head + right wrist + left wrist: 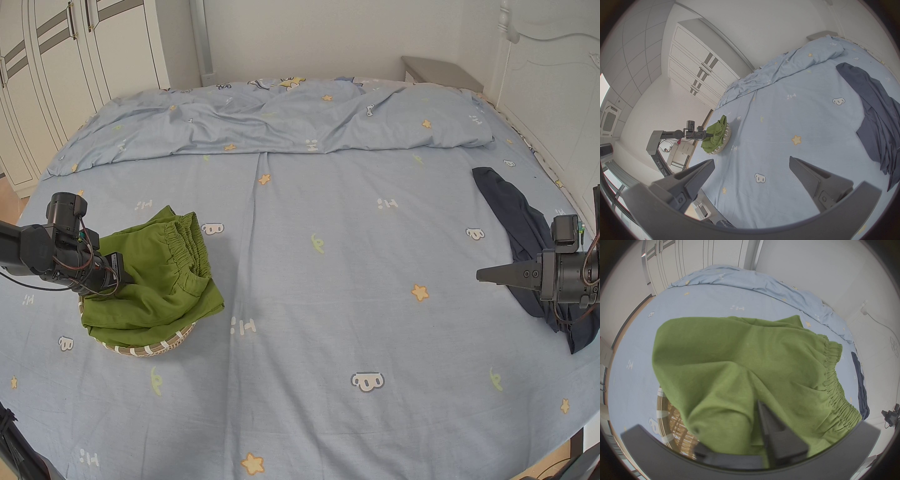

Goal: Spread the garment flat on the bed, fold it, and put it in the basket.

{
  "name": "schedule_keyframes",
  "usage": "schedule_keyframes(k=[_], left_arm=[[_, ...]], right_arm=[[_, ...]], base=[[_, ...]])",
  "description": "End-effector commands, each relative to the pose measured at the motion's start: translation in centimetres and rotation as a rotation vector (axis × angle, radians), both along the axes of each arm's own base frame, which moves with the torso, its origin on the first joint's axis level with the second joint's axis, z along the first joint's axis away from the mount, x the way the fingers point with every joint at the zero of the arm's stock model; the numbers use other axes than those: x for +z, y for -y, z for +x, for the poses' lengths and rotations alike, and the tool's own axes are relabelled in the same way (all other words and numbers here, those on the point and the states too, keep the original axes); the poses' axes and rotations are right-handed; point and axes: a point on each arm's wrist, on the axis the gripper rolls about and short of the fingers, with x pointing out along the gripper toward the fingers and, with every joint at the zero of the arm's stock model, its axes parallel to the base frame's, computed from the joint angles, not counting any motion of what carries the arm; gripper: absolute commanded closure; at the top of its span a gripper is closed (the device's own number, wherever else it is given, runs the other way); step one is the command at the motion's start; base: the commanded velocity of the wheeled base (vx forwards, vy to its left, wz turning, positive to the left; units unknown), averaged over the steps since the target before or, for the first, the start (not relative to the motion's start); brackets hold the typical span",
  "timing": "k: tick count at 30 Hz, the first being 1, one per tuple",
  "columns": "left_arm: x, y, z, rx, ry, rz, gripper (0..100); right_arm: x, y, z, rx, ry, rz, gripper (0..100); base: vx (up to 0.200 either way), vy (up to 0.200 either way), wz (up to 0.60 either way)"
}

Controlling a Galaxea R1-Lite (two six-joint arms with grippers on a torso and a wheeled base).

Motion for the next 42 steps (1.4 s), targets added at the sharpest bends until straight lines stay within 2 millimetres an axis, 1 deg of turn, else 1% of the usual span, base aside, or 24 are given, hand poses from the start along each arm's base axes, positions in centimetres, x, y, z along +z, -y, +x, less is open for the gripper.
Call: schedule_keyframes(k=[1, 2, 4, 5, 8, 11, 13, 16, 18, 20, 22, 23, 24, 25, 27, 28, 29, 32, 35, 37, 38, 40, 41, 42], left_arm=[[1.9, 0.6, -1.2, -0.012, 0.031, 0.005, 0], [2.0, 0.7, -1.3, -0.014, 0.031, 0.005, 0], [3.4, 1.0, -2.5, 0.003, 0.031, 0.033, 0], [3.4, 1.0, -2.5, 0.003, 0.031, 0.033, 0], [5.8, 1.0, -4.4, 0.075, 0.051, 0.112, 0], [6.7, 1.1, -5.3, 0.094, 0.063, 0.142, 0], [7.8, 1.3, -6.7, 0.124, 0.069, 0.215, 0], [8.7, 2.5, -7.9, 0.163, 0.084, 0.304, 0], [9.4, 3.0, -8.7, 0.204, 0.108, 0.348, 0], [10.9, 3.8, -11.1, 0.24, 0.175, 0.381, 0], [11.8, 4.7, -13.4, 0.213, 0.239, 0.353, 0], [11.8, 4.7, -13.4, 0.213, 0.239, 0.353, 0], [12.1, 5.2, -14.8, 0.194, 0.267, 0.333, 0], [12.4, 5.8, -17.1, 0.171, 0.313, 0.305, 0], [12.6, 5.6, -19.9, 0.169, 0.359, 0.285, 0], [12.6, 5.6, -19.9, 0.169, 0.359, 0.285, 0], [12.6, 4.9, -23.2, 0.183, 0.41, 0.271, 0], [11.8, 4.0, -27.4, 0.205, 0.444, 0.268, 0], [10.1, 3.0, -32.6, 0.235, 0.454, 0.272, 0], [9.2, 2.7, -34.6, 0.261, 0.46, 0.272, 0], [8.1, 2.6, -36.3, 0.297, 0.472, 0.277, 0], [6.7, 2.6, -38.1, 0.356, 0.496, 0.283, 0], [6.7, 2.6, -38.1, 0.356, 0.496, 0.283, 0], [5.2, 2.8, -39.5, 0.408, 0.515, 0.294, 0]], right_arm=[[0.0, 0.0, 0.0, 0.001, -0.001, 0.001, 0], [0.0, 0.0, 0.0, 0.001, -0.001, 0.001, 0], [0.0, 0.0, 0.0, 0.002, -0.002, 0.001, 0], [0.0, 0.0, 0.0, 0.002, -0.002, 0.001, 0], [0.0, -0.1, 0.0, 0.007, -0.002, 0.001, 0], [0.0, -0.1, 0.0, 0.007, -0.001, 0.0, 0], [0.0, -0.1, -0.1, 0.006, 0.0, -0.001, 0], [-0.1, -0.2, -0.4, 0.013, 0.005, -0.003, 0], [0.4, -0.1, -1.3, 0.017, 0.033, -0.001, 0], [1.3, 0.2, -4.3, 0.033, 0.11, 0.007, 0], [1.3, 0.4, -6.7, 0.054, 0.161, 0.008, 0], [1.3, 0.4, -6.7, 0.054, 0.161, 0.008, 0], [1.2, 0.7, -8.2, 0.06, 0.201, 0.007, 0], [0.7, 1.2, -10.2, 0.064, 0.248, -0.003, 0], [-0.3, 1.6, -12.1, 0.055, 0.276, -0.008, 0], [-0.3, 1.6, -12.1, 0.055, 0.276, -0.008, 0], [-1.6, 2.1, -14.3, 0.047, 0.304, -0.004, 0], [-2.9, 2.5, -16.2, 0.029, 0.329, 0.001, 0], [-4.3, 2.9, -17.9, -0.004, 0.361, 0.004, 0], [-5.0, 3.0, -18.7, -0.016, 0.375, 0.007, 0], [-5.8, 3.1, -19.4, -0.024, 0.381, 0.014, 0], [-6.8, 3.2, -20.3, -0.027, 0.385, 0.023, 0], [-6.8, 3.2, -20.3, -0.027, 0.385, 0.023, 0], [-7.7, 3.3, -21.0, -0.031, 0.374, 0.032, 0]], base=[[0.0, 0.0, 0.0], [0.0, 0.0, 0.0], [0.0, 0.0, 0.0], [0.0, 0.0, 0.0], [0.0, 0.0, 0.0], [0.0, 0.0, 0.0], [0.0, 0.0, 0.0], [0.0, 0.0, 0.0], [0.0, 0.0, 0.0], [0.0, 0.0, 0.0], [0.0, 0.0, 0.0], [0.0, 0.0, 0.0], [0.0, 0.0, 0.0], [0.0, 0.0, 0.0], [0.0, 0.0, 0.0], [0.0, 0.0, 0.0], [0.0, 0.0, 0.0], [0.0, 0.0, 0.0], [0.0, 0.0, 0.0], [0.0, 0.0, 0.0], [0.0, 0.0, 0.0], [0.0, 0.0, 0.0], [0.0, 0.0, 0.0], [0.0, 0.0, 0.0]])
